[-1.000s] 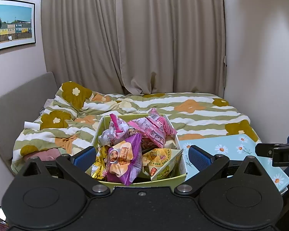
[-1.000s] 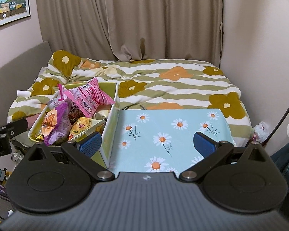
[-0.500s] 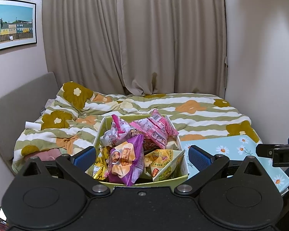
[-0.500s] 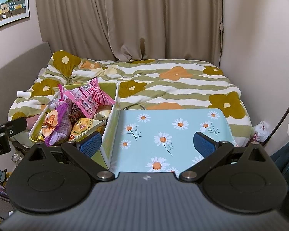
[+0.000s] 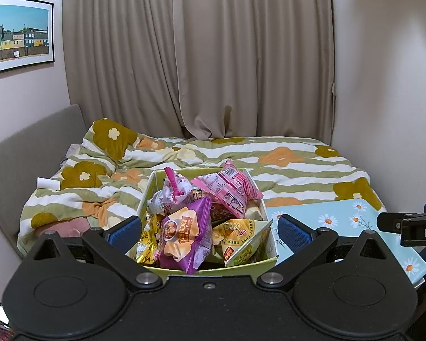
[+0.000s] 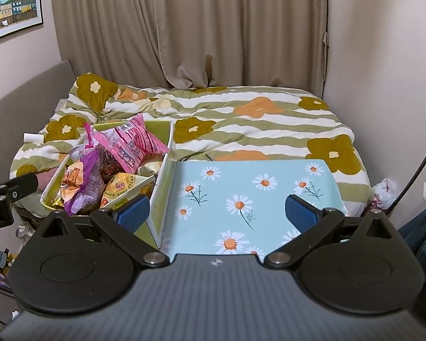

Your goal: Organize snacks

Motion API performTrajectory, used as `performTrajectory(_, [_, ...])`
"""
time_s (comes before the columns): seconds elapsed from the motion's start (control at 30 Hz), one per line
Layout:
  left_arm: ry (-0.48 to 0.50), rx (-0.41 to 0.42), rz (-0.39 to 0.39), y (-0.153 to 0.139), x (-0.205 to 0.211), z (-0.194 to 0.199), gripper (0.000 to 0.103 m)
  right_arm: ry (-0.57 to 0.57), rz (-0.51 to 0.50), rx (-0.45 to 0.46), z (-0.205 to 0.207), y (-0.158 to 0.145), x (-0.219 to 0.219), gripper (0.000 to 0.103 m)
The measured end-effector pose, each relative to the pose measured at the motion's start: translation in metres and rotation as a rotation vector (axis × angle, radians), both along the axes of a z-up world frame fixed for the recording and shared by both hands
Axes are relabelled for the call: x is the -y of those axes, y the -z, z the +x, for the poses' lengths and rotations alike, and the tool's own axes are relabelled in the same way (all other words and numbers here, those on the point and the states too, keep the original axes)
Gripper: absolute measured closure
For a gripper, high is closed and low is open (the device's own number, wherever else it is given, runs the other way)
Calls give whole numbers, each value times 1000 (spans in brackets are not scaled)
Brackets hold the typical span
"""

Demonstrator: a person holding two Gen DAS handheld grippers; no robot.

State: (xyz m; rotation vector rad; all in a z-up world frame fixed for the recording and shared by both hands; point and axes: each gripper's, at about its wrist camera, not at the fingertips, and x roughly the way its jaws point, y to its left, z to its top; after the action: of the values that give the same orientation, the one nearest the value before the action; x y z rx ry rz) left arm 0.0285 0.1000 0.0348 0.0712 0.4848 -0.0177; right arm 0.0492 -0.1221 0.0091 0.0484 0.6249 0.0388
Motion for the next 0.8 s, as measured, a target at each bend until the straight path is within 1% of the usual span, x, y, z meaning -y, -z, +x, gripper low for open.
performTrajectory(0.43, [-2,-4,-4,3,2,0,0,3,1,-5,1,2,2,0])
performTrajectory(0.6, [-4,-17,11,5,6,2,0,5,2,-5,3,3,2,0])
performTrajectory(0.8, [-11,-11,1,3,8,0,0,9,3,-7,5,2,4,0])
